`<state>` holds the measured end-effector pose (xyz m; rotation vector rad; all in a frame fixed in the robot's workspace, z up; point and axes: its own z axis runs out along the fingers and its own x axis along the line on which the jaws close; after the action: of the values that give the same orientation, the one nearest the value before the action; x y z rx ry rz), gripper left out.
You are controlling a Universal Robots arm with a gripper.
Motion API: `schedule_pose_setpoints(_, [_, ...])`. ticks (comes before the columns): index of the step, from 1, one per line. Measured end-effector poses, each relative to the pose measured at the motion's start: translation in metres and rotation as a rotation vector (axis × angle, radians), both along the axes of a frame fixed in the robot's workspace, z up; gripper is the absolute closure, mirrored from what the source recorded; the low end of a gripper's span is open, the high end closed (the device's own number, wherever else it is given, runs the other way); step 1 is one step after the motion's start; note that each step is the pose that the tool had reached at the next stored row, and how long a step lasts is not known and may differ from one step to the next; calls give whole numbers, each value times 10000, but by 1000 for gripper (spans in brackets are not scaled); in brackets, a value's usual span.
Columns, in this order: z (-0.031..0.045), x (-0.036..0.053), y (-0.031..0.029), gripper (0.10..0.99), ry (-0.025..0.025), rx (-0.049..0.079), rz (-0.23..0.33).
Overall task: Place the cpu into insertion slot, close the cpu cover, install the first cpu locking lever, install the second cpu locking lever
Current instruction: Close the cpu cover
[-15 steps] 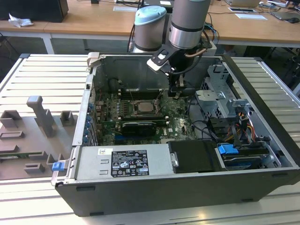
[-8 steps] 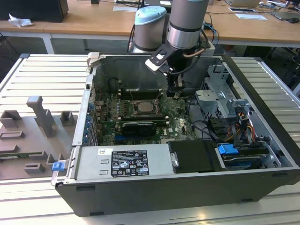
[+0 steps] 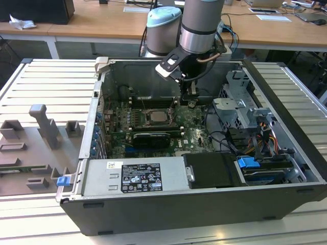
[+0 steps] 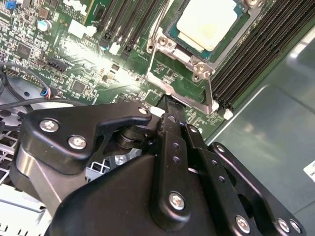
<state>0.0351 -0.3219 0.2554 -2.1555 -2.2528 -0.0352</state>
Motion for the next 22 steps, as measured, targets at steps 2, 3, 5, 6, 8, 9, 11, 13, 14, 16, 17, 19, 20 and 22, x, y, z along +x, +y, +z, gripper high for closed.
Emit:
schedule_pose_setpoints(2, [0,-22,0,980,0,1,0])
schedule_pose_setpoints(3, [0,-29,0,980,0,0,0])
schedule_pose_setpoints(5, [0,-45,0,980,0,0,-1])
schedule_pose_setpoints(6, [-1,-52,0,980,0,0,0])
schedule_pose_setpoints(8, [-1,-64,0,980,0,1,0])
schedule_pose_setpoints(9, [-1,-70,0,980,0,0,1])
schedule_pose_setpoints(11, [-2,-78,0,980,0,0,0])
schedule_pose_setpoints(13, [-2,-84,0,980,0,0,1])
schedule_pose_setpoints(14, [-2,-87,0,980,0,0,0])
schedule_pose_setpoints(16, [-3,-93,0,980,0,0,0])
schedule_pose_setpoints(17, [-3,-96,0,980,0,1,0])
schedule_pose_setpoints(19, [-3,-98,0,980,0,0,3])
schedule_pose_setpoints(20, [-4,-102,0,980,0,0,0])
schedule_pose_setpoints(22, [-4,-108,0,980,0,0,0])
